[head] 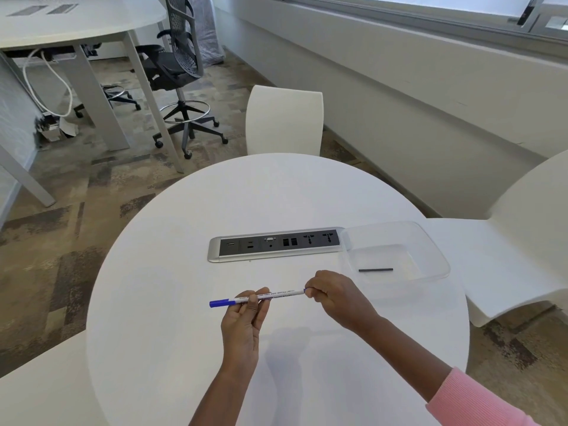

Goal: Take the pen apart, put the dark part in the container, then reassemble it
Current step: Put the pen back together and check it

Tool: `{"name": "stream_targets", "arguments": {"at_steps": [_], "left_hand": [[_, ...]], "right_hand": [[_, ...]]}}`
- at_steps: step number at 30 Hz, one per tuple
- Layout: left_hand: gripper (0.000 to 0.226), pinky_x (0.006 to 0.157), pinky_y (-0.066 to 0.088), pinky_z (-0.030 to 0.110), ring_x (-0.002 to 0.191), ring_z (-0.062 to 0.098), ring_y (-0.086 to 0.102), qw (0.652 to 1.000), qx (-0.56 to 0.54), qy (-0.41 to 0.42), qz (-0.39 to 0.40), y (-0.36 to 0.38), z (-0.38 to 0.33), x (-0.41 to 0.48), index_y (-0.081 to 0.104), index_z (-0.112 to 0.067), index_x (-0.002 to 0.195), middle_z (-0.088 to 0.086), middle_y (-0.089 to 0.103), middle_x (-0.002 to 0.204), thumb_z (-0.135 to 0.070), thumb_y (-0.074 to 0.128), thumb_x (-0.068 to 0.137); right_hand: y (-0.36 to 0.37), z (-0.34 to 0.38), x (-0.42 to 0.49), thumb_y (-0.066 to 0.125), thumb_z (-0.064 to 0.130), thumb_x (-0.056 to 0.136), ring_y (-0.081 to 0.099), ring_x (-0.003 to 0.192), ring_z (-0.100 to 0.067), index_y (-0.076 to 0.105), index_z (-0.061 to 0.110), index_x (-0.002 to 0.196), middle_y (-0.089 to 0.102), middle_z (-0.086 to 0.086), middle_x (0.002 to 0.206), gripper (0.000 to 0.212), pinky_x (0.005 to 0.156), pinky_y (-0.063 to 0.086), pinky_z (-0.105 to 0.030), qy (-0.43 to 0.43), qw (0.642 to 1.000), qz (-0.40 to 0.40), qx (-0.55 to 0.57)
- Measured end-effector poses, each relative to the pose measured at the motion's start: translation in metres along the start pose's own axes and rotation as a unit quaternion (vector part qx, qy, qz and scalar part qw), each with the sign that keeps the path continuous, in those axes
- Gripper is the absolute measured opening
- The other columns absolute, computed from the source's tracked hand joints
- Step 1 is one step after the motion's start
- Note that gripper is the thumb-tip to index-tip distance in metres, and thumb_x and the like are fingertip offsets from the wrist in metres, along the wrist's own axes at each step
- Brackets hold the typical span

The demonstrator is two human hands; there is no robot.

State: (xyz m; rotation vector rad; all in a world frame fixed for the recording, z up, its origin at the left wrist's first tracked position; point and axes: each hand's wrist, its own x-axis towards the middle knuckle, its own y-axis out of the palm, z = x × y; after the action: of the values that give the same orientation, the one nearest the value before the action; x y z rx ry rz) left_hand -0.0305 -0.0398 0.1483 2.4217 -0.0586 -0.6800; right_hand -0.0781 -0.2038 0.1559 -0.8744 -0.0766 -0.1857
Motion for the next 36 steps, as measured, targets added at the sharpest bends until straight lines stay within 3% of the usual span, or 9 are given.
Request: {"name": "stream_targets", "arguments": {"at_steps": [3,7,11,13,17,21,24,29,36], "left_hand": [[0.017,0.06,0.057,0.017,0.067,0.01,0.071,1.0,0.024,0.011,0.014,0.0,-0.001,0.001,0.054,-0.004,0.081,0.004,0.073,0.067,0.003,0.043,0.091],[0.015,0.061,0.056,0.016,0.071,0.011,0.072,0.997,0.07,0.024,0.033,-0.002,-0.001,0.004,0.054,-0.004,0.081,0.004,0.074,0.069,0.004,0.045,0.09],[0.015,0.061,0.056,0.017,0.07,0.011,0.072,0.997,0.056,0.03,0.034,0.0,-0.005,0.006,0.055,-0.003,0.081,0.004,0.074,0.068,0.004,0.045,0.09],[0.016,0.061,0.056,0.017,0.07,0.011,0.072,0.999,0.031,0.028,0.027,0.001,-0.008,0.008,0.055,-0.003,0.081,0.004,0.074,0.068,0.004,0.045,0.09],[0.015,0.063,0.057,0.018,0.068,0.011,0.072,1.0,-0.001,0.028,0.004,-0.001,-0.013,0.009,0.056,-0.003,0.083,0.004,0.074,0.067,0.003,0.044,0.091],[0.016,0.062,0.057,0.018,0.067,0.01,0.072,1.0,-0.009,0.024,-0.006,-0.002,-0.013,0.01,0.056,-0.002,0.083,0.003,0.073,0.066,0.002,0.044,0.092],[0.016,0.061,0.057,0.018,0.067,0.011,0.072,1.0,-0.013,0.019,-0.005,-0.001,-0.01,0.009,0.056,-0.003,0.083,0.004,0.073,0.066,0.002,0.044,0.092],[0.015,0.059,0.057,0.018,0.066,0.011,0.072,1.0,-0.02,0.011,-0.003,0.0,-0.008,0.006,0.056,-0.003,0.083,0.005,0.073,0.066,0.001,0.044,0.092],[0.017,0.057,0.056,0.016,0.067,0.009,0.071,1.0,-0.024,0.009,0.002,-0.001,-0.004,0.003,0.055,-0.004,0.082,0.003,0.073,0.066,0.0,0.042,0.093]], "right_hand": [[-0.004,0.0,0.004,0.047,0.008,0.087,0.045,0.064,-0.017,0.064,0.006,0.069,0.046,0.008,0.059,0.025,0.058,0.033,-0.017,0.102,0.989,0.074,0.078],[-0.012,-0.001,0.008,0.051,0.002,0.086,0.049,0.047,-0.01,0.059,0.012,0.055,0.053,-0.001,0.049,0.034,0.048,0.042,-0.015,0.235,0.931,0.154,0.234],[-0.017,0.005,0.009,0.05,0.007,0.09,0.053,0.046,-0.009,0.063,0.008,0.062,0.058,0.0,0.049,0.031,0.047,0.045,-0.015,0.271,0.891,0.143,0.335],[-0.017,0.01,0.009,0.046,0.011,0.093,0.053,0.05,-0.008,0.064,0.011,0.066,0.058,0.002,0.052,0.033,0.05,0.045,-0.016,0.246,0.909,0.11,0.32],[-0.011,0.014,0.002,0.042,0.012,0.094,0.056,0.074,-0.014,0.064,0.011,0.095,0.058,0.002,0.073,0.022,0.072,0.044,-0.027,0.135,0.985,0.011,0.107],[-0.001,0.009,-0.004,0.049,0.013,0.092,0.048,0.081,-0.012,0.058,0.011,0.114,0.054,0.001,0.084,0.024,0.073,0.035,-0.017,0.04,0.998,-0.019,0.034],[0.008,0.008,-0.005,0.045,0.022,0.089,0.047,0.082,-0.012,0.059,0.01,0.108,0.06,-0.007,0.084,0.026,0.071,0.039,-0.025,0.001,0.999,-0.035,-0.018],[0.012,0.006,-0.001,0.042,0.025,0.085,0.042,0.065,-0.012,0.055,0.015,0.082,0.057,-0.002,0.067,0.017,0.043,0.039,-0.025,-0.067,0.985,-0.093,-0.125],[0.006,0.002,0.005,0.05,0.014,0.081,0.04,0.064,-0.013,0.063,0.007,0.073,0.058,-0.007,0.06,0.017,0.058,0.033,-0.02,-0.099,0.988,-0.061,-0.098]]}}
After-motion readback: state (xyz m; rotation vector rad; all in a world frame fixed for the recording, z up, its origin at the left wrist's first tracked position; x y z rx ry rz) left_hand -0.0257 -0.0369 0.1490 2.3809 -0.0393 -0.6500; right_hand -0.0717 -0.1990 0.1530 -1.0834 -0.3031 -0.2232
